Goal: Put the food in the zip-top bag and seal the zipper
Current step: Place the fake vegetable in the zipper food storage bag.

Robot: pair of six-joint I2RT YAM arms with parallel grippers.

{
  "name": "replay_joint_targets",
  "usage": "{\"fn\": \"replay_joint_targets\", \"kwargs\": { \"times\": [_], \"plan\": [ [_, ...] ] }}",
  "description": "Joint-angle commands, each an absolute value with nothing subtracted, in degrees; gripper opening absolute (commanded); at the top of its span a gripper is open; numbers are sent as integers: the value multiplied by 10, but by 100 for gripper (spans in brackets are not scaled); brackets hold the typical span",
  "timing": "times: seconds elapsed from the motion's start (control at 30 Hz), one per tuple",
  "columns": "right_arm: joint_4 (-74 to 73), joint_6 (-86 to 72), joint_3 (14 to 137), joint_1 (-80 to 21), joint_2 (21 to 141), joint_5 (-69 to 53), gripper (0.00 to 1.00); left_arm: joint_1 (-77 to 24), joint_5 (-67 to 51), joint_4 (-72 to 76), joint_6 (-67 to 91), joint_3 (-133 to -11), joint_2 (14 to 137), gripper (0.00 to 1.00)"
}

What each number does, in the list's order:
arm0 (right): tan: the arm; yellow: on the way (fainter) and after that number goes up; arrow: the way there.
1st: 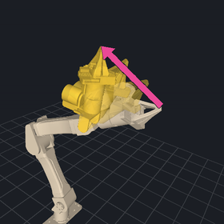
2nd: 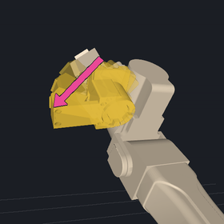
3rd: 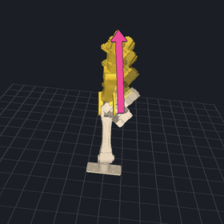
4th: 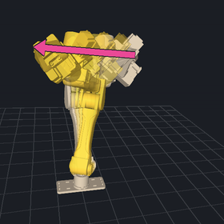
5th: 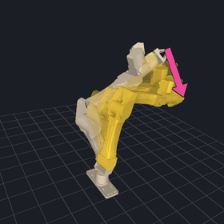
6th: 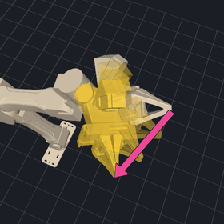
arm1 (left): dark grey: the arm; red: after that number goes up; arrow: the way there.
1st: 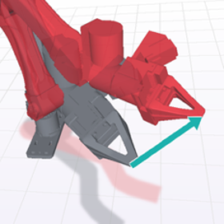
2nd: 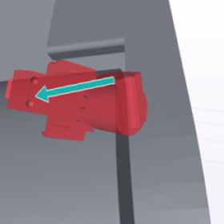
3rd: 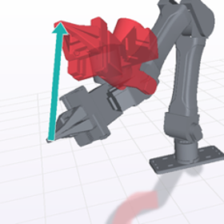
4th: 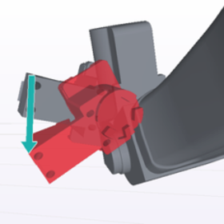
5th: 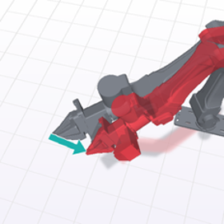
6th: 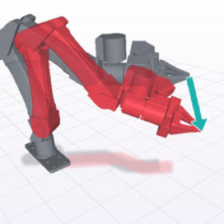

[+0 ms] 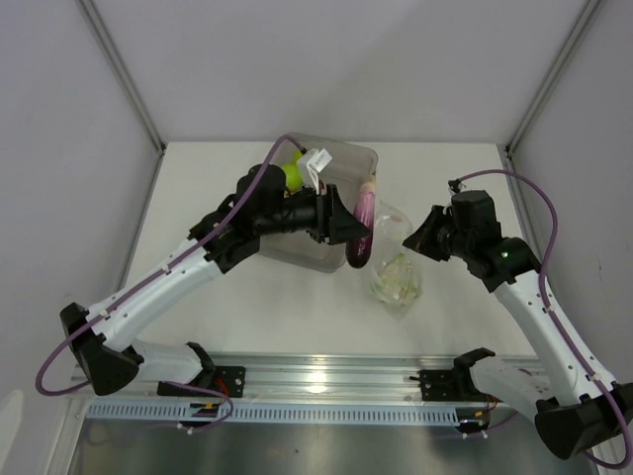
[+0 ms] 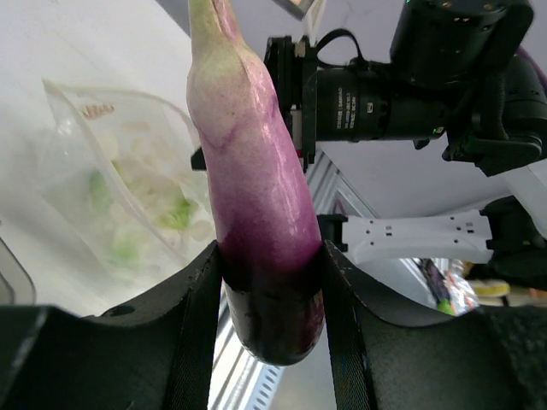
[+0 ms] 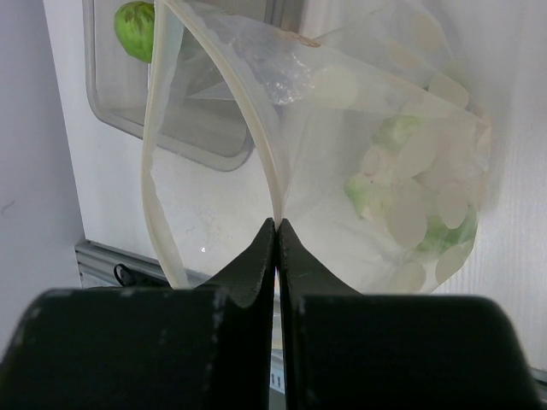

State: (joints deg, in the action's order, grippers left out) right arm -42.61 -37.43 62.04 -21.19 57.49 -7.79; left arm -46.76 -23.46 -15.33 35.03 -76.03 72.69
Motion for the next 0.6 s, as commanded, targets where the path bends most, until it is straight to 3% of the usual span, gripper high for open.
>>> {"fn": "replay_joint_targets", "kwargs": {
  "times": [0.0,0.1,0.57],
  "plan": [
    [-427,-365,643,-210,580,-72,0,-469,-280,-282,399,-816,753,1],
    [-428,-364,643,-210,580,-65,0,-470,-322,-345,431,-855,788,1],
    [-431,-361,649,-260,594,24,0,-497,-384,-275,527,-804,848,1]
  ]
}}
